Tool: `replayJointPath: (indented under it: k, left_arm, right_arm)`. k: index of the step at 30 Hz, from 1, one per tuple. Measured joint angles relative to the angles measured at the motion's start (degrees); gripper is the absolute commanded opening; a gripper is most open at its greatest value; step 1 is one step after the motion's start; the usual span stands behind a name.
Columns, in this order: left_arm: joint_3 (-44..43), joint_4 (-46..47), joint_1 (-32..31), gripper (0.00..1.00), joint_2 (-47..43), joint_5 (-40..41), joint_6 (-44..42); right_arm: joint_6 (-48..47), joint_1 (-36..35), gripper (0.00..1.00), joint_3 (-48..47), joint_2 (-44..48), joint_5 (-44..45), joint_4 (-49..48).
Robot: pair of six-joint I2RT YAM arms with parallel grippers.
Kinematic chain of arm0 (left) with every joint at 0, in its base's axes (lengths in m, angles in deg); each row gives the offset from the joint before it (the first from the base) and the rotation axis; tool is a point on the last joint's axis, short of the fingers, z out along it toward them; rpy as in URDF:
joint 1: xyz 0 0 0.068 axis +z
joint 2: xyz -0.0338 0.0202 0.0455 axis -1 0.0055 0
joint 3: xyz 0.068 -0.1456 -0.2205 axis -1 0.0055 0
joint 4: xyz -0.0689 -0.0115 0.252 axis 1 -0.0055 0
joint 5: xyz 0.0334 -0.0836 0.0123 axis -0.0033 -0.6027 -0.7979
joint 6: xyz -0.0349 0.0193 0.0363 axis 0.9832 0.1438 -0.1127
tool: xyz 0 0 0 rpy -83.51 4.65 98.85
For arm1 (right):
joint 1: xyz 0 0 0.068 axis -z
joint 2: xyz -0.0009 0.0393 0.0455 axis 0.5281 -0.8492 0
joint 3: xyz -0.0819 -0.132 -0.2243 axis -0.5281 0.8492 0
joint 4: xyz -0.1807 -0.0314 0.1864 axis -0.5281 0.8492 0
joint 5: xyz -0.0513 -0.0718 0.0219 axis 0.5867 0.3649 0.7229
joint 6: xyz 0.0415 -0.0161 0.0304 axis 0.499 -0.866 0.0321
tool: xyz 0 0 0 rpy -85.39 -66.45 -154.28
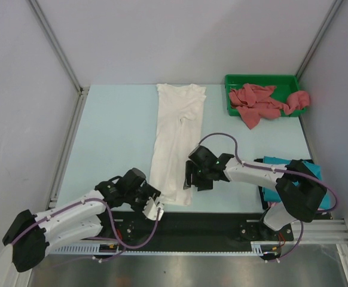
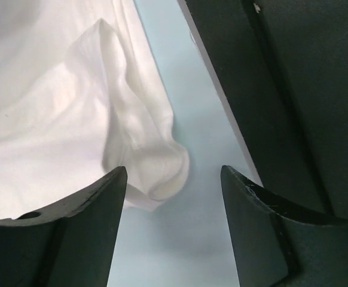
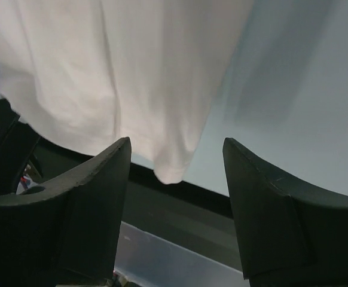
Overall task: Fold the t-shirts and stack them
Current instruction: Fold the tshirt
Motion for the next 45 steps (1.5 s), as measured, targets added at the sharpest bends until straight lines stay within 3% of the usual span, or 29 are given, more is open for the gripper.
replayJointPath:
  k: [1,3,4,6,7,9,10,11,18,22,23,27,31,32,37,41,45]
  left_arm:
    - [0.0,0.9,0.0,0.66,0.68,-0.17,-0.7]
    - [-0.11,2.89,0.0,0.49,2.51,-0.2,-1.79]
    - [-0.11,3.43,-0.02,0.39,3.56,-0.04,-2.58]
    - [-0.26,4.57,-0.02,0.29,5.07,0.42,-3.67]
    - [-0.26,5.03,-0.04,0.21,5.22,0.76,-4.09]
    - [-0.11,4.59,-0.09,0.13,5.09,1.11,-4.55]
    - [0.02,4.15,-0.09,0.02,4.66,1.14,-4.66]
    - [0.04,3.13,-0.11,0.0,4.07,1.07,-4.59]
    - [0.04,-4.2,-0.28,0.01,-2.45,-2.38,-5.68]
    - [0.04,-7.28,-1.01,0.5,-3.04,-4.13,-6.01]
    - [0.04,-7.89,-1.16,0.53,-3.1,-4.22,-5.9]
    - [-0.72,-12.15,-1.31,0.52,-4.22,-4.66,-5.62]
    - [-4.04,-19.43,-1.38,0.3,-7.85,-6.36,-6.49]
    - [-4.85,-20.52,-1.4,0.29,-9.22,-6.78,-6.45]
    - [-5.86,-15.39,-1.38,0.41,-10.99,-4.74,-4.5]
    - [-4.87,-7.43,-1.16,0.48,-2.25,-0.87,-5.55]
    - [-4.63,-4.74,-1.09,0.49,5.25,0.35,-7.58]
  right_arm:
    - [1.46,-1.55,0.67,0.04,-0.04,0.2,-0.15]
    - [4.35,-4.72,0.66,0.11,-0.33,1.01,-1.27]
    - [5.57,-5.81,0.58,0.2,-0.81,1.25,-1.95]
    - [7.45,-7.65,0.42,0.31,-2.43,1.64,-2.49]
    - [8.5,-8.2,0.26,0.55,-3.32,2.14,-2.56]
    - [10.38,-8.66,0.12,1.66,-4.22,3.04,-2.71]
    - [11.37,-8.66,0.03,2.27,-3.8,3.56,-2.89]
    - [12.04,-8.63,0.0,2.75,-3.54,3.8,-2.99]
    - [14.84,-8.74,0.01,6.78,0.17,5.35,-4.13]
    - [14.64,-8.74,0.01,7.91,1.14,5.31,-4.81]
    - [14.58,-8.74,0.01,8.28,1.4,5.27,-5.27]
    - [13.73,-8.74,0.0,8.55,1.6,5.09,-5.68]
    - [13.25,-8.74,0.0,8.55,1.6,5.07,-5.79]
    - [13.22,-8.74,0.0,8.55,1.6,5.07,-5.79]
    - [13.27,-8.74,0.0,9.01,1.9,5.09,-6.29]
    - [13.27,-8.74,0.0,9.42,2.25,5.11,-6.78]
    - [13.31,-8.74,0.0,9.86,2.75,5.33,-6.8]
